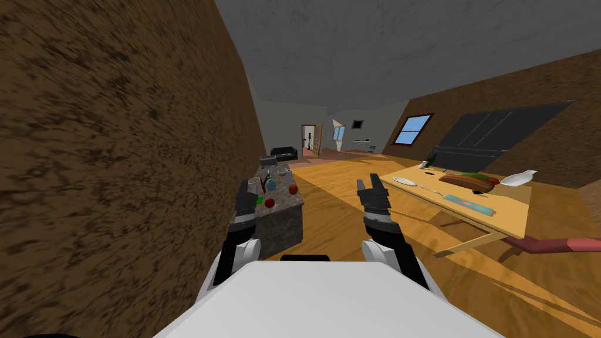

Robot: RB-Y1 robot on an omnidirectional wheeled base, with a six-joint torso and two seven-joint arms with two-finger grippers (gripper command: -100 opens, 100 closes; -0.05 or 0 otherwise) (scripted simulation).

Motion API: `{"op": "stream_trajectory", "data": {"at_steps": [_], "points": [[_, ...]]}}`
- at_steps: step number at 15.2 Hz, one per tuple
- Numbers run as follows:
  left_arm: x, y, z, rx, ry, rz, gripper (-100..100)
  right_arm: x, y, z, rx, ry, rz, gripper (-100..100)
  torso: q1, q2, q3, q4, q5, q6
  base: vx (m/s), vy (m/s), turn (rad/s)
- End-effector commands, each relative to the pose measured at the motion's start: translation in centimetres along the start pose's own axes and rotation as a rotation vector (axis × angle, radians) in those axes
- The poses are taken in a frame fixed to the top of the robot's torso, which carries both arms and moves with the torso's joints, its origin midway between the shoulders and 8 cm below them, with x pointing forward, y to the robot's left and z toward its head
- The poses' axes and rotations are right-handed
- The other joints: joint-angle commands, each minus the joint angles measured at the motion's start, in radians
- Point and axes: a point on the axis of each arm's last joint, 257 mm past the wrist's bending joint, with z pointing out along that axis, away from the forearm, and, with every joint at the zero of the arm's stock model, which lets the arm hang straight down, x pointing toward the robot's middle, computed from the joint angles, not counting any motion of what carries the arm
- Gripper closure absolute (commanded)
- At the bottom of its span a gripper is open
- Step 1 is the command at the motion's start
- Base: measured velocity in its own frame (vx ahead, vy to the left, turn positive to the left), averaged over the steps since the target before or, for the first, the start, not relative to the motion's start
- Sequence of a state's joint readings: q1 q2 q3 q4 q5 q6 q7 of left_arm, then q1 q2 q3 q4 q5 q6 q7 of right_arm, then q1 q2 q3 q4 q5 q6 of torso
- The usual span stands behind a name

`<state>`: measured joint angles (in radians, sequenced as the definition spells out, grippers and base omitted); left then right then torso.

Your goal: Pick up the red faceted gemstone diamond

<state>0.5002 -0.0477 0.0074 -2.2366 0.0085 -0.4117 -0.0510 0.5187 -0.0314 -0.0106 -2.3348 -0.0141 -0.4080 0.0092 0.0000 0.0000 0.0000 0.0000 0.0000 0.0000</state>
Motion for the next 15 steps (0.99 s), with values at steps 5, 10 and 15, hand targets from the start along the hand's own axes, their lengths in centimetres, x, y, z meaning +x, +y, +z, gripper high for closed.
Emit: {"op": "stream_trajectory", "data": {"at_steps": [5, 10, 15], "points": [[-0.5, 2.2, 0.1, -0.079, 0.071, 0.045, -100, 0.0, 0.0, 0.0, 0.000, 0.000, 0.000, 0, -0.003, -0.001, -0.001, 0.000, -0.001, 0.000, 0.016, -0.036, -0.029], [-1.8, 4.5, 0.2, -0.164, 0.094, 0.070, -100, 0.0, 0.0, 0.0, 0.000, 0.000, 0.000, 0, -0.003, -0.002, -0.001, 0.000, -0.001, 0.000, 0.021, -0.043, -0.030], [-3.0, 6.3, 0.2, -0.234, 0.098, 0.085, -100, 0.0, 0.0, 0.0, 0.000, 0.000, 0.000, 0, -0.004, -0.002, -0.001, 0.000, -0.001, 0.000, 0.023, -0.048, -0.024]]}}
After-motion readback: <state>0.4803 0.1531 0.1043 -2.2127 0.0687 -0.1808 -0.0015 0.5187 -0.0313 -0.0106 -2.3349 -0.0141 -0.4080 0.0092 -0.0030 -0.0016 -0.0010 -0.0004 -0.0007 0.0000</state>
